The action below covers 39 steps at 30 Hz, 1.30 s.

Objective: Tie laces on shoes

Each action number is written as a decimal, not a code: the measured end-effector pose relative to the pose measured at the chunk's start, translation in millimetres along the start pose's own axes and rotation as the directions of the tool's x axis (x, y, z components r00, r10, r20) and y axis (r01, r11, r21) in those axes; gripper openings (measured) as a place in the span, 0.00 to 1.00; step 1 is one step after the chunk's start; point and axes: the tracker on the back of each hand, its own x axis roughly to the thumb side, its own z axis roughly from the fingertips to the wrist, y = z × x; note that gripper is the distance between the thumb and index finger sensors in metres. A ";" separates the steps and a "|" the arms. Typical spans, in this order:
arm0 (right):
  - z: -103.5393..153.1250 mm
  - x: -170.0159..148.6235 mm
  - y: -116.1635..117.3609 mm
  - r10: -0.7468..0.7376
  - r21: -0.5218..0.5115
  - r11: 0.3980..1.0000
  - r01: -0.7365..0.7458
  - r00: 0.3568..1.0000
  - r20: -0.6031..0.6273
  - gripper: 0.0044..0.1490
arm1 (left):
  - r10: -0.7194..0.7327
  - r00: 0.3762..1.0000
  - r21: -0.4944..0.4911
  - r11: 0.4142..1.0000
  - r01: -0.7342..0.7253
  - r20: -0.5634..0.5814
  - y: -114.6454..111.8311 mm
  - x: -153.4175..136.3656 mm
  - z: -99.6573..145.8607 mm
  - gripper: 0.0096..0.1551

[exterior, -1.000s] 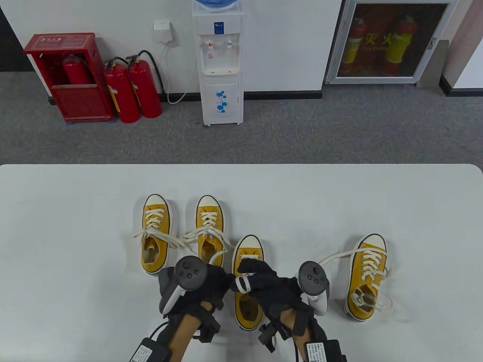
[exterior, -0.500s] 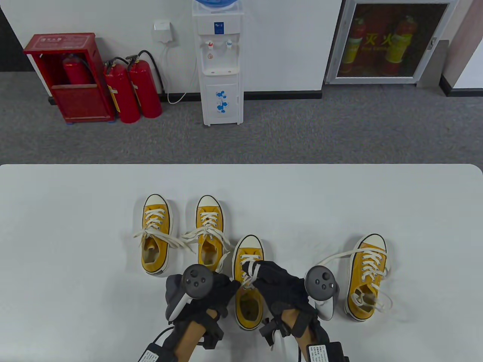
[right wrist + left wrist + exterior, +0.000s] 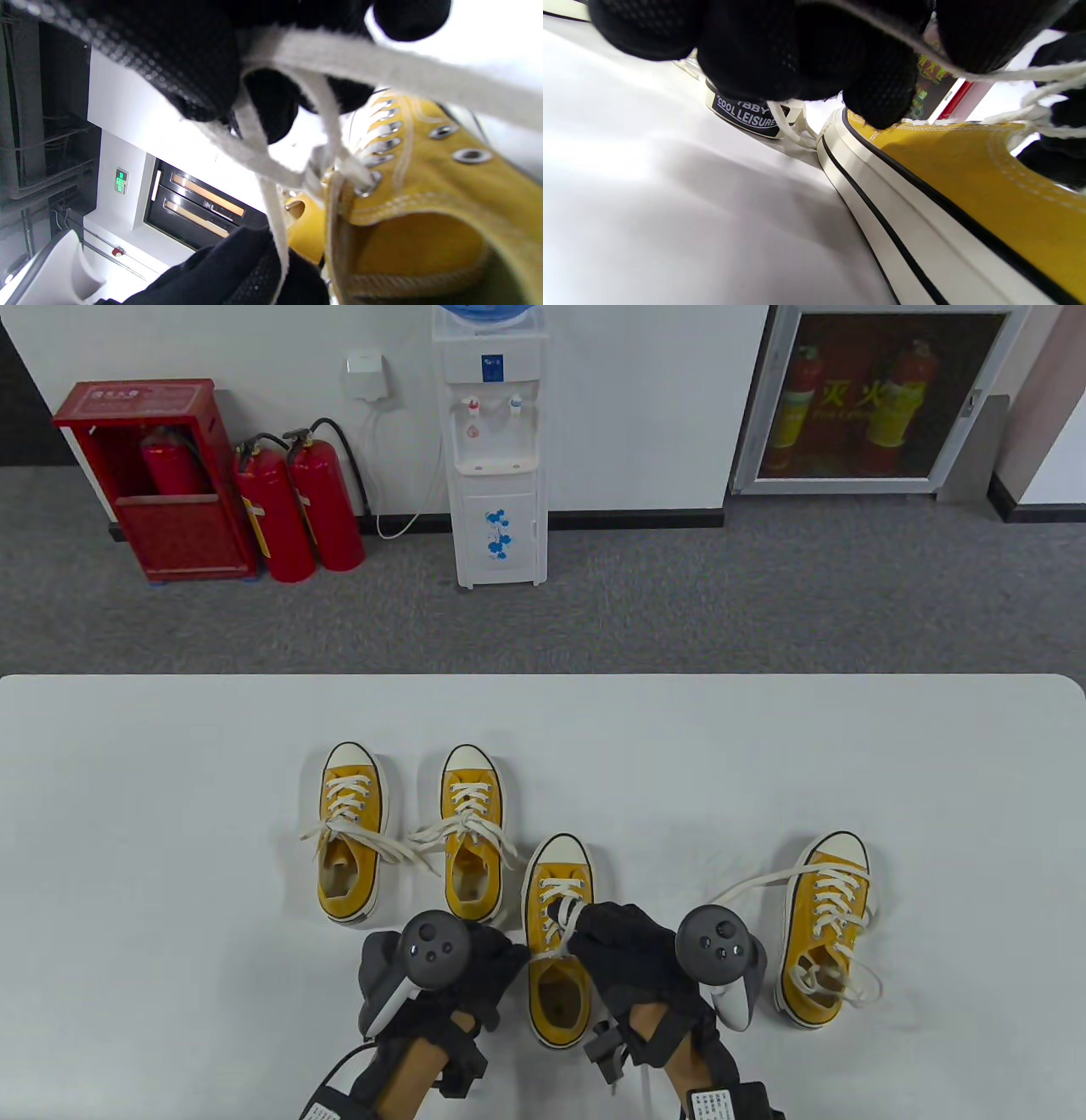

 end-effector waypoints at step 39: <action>-0.2 4.5 16.6 0.065 0.260 0.963 -0.074 0.997 0.042 0.30 | 0.427 0.902 0.017 0.903 -0.429 0.067 11.5 -6.2 5.2 0.33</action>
